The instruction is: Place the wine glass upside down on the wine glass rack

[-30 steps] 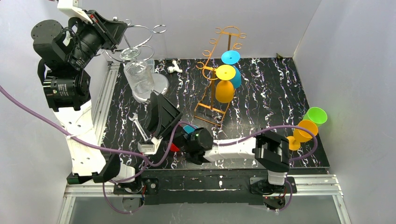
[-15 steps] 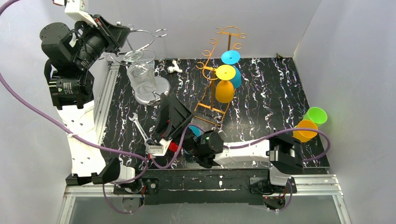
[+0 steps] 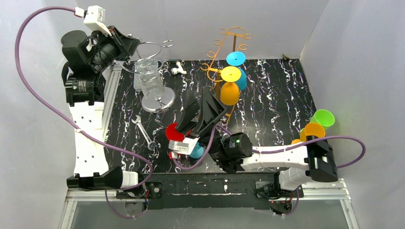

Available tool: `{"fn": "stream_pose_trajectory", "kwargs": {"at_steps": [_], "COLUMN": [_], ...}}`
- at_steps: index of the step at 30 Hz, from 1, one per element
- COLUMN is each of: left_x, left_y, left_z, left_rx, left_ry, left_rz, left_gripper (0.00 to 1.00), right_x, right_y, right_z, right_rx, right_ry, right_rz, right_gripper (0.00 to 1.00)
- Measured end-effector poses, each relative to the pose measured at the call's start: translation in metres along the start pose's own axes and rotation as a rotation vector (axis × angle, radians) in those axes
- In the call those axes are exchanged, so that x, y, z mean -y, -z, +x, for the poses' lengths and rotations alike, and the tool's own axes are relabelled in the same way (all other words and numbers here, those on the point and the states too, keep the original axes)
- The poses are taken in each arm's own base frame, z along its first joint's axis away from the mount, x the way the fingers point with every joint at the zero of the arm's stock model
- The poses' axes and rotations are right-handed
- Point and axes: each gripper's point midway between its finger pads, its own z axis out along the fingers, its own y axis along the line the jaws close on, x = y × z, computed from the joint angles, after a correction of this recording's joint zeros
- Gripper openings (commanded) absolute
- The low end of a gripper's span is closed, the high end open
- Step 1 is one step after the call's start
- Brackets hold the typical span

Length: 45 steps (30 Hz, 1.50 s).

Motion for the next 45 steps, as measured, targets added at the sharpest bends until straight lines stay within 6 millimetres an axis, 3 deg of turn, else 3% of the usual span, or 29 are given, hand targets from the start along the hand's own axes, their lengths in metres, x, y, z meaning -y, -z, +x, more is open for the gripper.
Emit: {"fn": "stream_pose_trajectory", "kwargs": {"at_steps": [10,20,28,35,45], "left_x": [-0.022,-0.037,-0.034,-0.031,-0.038], "left_y": [-0.019,-0.033,-0.023,-0.019,-0.015], "left_z": [0.054,0.106,0.142,0.161,0.205], "left_rx": [-0.066,-0.126,-0.140,-0.147,-0.174], "left_ry": [-0.010,-0.064,-0.161,-0.205,-0.260], "left_rz": [0.028,0.093,0.177,0.239,0.292], "left_gripper": [0.00,0.00,0.00,0.00,0.00], "right_x": [0.010,0.013,0.003,-0.004,0.021], "right_y": [0.010,0.015,0.021,0.022,0.018], "right_z": [0.031,0.048,0.056,0.060,0.080], "right_rx": [-0.101,-0.163,-0.208,-0.251,-0.354], "right_ry": [-0.031,-0.084,-0.134,-0.175,-0.285], "right_rz": [-0.076,-0.138,-0.201,-0.240,-0.221], "right_gripper": [0.98,0.98,0.98,0.98,0.98]}}
